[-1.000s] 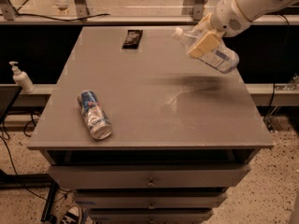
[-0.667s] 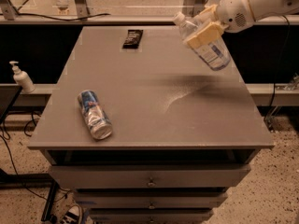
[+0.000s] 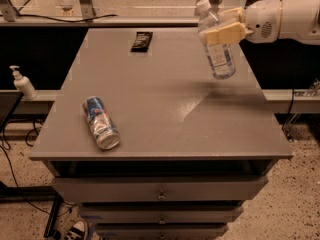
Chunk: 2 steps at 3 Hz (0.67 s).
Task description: Place blue plastic bottle upright
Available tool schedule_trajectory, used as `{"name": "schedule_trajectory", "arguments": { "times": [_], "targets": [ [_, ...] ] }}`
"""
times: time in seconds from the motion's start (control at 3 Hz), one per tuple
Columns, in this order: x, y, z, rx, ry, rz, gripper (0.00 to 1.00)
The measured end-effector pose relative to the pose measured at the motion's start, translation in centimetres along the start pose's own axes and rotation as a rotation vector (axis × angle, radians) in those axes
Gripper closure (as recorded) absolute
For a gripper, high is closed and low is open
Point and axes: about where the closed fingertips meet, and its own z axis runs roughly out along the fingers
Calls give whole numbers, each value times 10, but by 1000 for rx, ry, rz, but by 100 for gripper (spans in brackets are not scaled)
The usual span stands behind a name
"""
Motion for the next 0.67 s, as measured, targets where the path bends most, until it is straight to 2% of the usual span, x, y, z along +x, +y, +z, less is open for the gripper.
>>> {"name": "schedule_trajectory", "arguments": {
  "times": [0.33,0.67],
  "targets": [
    [3,0,-7,25,-122,60,100],
    [7,-4,-14,53,-227,84,100]
  ]
}}
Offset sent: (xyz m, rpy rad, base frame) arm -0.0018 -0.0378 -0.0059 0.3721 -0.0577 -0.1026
